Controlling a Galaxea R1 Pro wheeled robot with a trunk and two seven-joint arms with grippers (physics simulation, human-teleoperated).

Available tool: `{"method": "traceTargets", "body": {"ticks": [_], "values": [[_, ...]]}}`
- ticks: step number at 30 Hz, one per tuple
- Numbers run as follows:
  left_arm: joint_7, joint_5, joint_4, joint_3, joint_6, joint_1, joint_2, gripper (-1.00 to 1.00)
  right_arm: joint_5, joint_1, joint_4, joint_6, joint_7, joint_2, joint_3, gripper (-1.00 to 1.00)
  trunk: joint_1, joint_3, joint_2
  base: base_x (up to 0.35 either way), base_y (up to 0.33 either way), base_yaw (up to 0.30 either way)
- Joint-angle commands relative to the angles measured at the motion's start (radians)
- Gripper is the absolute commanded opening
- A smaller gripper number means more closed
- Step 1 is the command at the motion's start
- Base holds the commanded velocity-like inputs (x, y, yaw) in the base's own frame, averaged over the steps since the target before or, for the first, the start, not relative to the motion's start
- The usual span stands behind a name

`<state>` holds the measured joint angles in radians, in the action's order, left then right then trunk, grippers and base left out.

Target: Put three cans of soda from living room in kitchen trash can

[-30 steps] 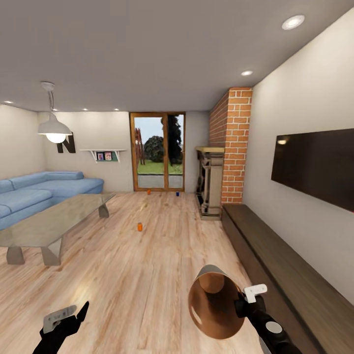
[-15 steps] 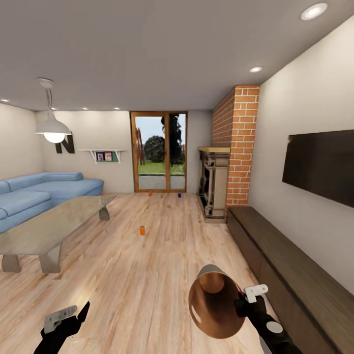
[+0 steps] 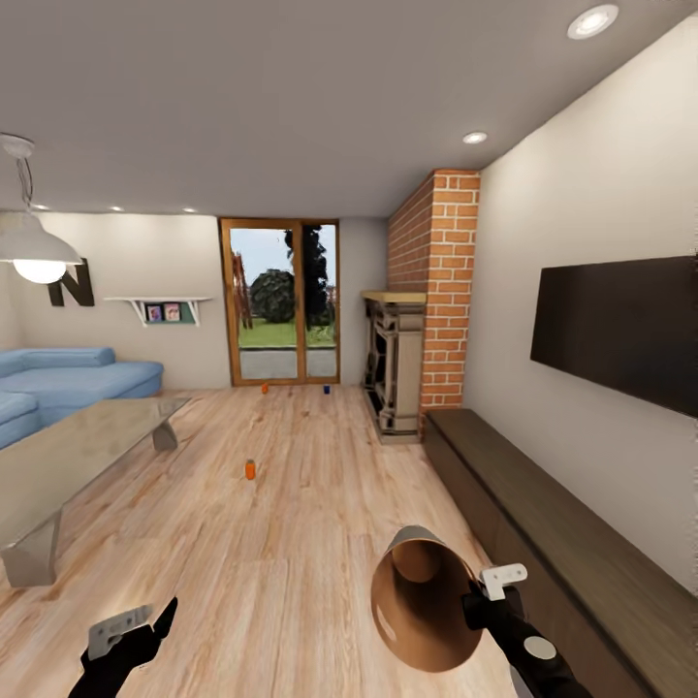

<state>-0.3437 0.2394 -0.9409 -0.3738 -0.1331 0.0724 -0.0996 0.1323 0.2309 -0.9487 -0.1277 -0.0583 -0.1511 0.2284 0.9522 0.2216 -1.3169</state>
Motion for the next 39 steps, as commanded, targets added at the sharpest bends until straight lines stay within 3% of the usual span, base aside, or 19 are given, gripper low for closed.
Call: {"method": "traceTargets", "body": {"ticks": [1,19,39], "values": [[0.000,0.000,0.001,0.000,0.000,0.000,0.000,1.00,-0.002,0.001,-0.001,0.000,0.006,0.001,-0.001,-1.00,0.000,-0.001,0.000,0.322,0.014,-0.238],[-0.001,0.001,0.006,0.000,0.001,0.003,-0.003,1.00,-0.003,0.001,0.004,0.000,0.006,0.005,-0.001,-1.00,0.000,-0.007,0.000,0.324,0.021,-0.182],[-0.001,0.001,0.020,0.000,0.004,0.003,-0.006,1.00,-0.009,0.001,0.033,0.020,0.006,0.026,0.002,-1.00,0.000,-0.007,0.000,0.324,0.135,-0.052]]}}
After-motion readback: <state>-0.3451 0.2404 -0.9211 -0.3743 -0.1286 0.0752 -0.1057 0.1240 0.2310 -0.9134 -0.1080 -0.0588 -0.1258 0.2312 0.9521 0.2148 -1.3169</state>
